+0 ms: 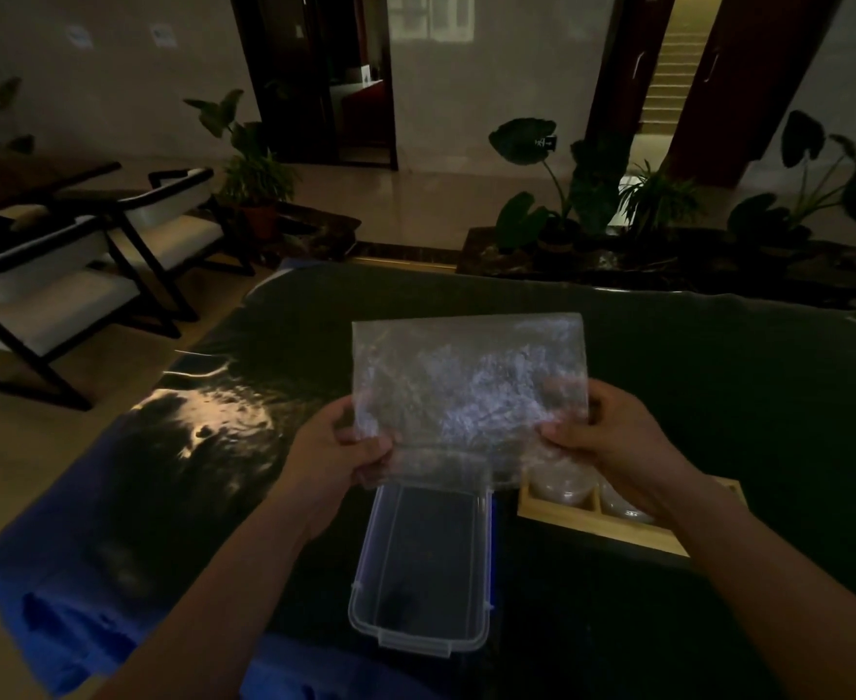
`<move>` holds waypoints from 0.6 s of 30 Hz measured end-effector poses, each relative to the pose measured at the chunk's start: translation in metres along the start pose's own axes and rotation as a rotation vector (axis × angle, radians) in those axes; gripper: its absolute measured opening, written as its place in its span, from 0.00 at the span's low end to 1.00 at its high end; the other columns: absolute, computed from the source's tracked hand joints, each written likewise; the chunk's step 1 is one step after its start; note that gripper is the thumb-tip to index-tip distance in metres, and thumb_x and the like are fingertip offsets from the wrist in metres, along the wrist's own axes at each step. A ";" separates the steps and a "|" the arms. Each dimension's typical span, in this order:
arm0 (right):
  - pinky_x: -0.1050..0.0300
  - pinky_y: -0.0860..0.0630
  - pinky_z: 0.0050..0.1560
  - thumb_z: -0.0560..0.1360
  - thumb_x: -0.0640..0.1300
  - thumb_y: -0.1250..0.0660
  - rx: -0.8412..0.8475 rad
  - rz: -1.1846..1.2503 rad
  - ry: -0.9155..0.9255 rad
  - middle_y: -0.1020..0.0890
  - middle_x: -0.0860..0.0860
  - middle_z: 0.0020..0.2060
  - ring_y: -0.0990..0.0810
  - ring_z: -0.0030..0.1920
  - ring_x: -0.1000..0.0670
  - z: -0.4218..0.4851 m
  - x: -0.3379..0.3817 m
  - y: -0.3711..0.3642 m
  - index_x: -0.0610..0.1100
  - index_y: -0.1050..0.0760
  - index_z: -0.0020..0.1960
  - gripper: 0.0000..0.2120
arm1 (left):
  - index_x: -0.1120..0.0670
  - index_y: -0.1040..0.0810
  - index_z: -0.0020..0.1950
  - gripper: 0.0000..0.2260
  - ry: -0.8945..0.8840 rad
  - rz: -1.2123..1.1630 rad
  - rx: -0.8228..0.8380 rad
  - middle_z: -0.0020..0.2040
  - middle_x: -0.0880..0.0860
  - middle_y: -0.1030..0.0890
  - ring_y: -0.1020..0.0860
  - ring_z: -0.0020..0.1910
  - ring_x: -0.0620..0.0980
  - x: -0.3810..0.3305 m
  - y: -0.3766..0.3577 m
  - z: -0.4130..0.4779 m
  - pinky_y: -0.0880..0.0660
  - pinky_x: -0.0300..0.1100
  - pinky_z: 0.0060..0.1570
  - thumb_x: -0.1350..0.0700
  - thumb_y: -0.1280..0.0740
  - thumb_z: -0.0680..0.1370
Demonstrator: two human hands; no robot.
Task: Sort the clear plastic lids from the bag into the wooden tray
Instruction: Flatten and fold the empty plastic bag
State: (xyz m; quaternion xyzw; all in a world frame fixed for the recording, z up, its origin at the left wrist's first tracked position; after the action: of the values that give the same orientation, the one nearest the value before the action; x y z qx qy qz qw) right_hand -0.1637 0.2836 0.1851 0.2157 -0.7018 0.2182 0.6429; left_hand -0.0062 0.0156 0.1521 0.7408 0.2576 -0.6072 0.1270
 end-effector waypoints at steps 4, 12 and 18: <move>0.58 0.17 0.41 0.67 0.38 0.26 -0.102 -0.034 0.045 0.14 0.49 0.50 0.13 0.48 0.50 -0.001 0.006 0.004 0.47 0.22 0.58 0.20 | 0.46 0.23 0.66 0.29 -0.012 -0.006 0.010 0.54 0.54 0.12 0.13 0.51 0.58 -0.001 0.001 -0.002 0.16 0.59 0.51 0.60 0.22 0.66; 0.65 0.20 0.36 0.75 0.37 0.30 0.071 -0.437 0.107 0.15 0.52 0.46 0.14 0.45 0.56 0.007 0.038 -0.002 0.52 0.21 0.54 0.13 | 0.39 0.42 0.80 0.48 -0.268 0.541 -0.134 0.78 0.46 0.35 0.35 0.74 0.50 -0.051 -0.006 -0.007 0.28 0.60 0.68 0.47 0.18 0.68; 0.57 0.18 0.44 0.72 0.41 0.25 -0.002 -0.363 0.139 0.16 0.53 0.51 0.15 0.49 0.54 0.019 0.065 -0.005 0.55 0.20 0.55 0.15 | 0.46 0.19 0.60 0.20 -0.167 0.890 0.233 0.55 0.46 0.15 0.16 0.52 0.44 -0.056 -0.036 -0.002 0.18 0.46 0.53 0.52 0.19 0.71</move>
State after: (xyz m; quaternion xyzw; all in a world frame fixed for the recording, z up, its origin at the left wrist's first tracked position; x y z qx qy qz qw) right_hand -0.1808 0.2670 0.2490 0.3226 -0.6055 0.1121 0.7188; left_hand -0.0314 0.0337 0.2108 0.7372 -0.1662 -0.5761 0.3115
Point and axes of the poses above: each hand's wrist, its own z-axis towards the middle knuckle, its own y-axis out of the back of the hand, x = y × z, the point moved 5 cm from there along z, towards the middle knuckle
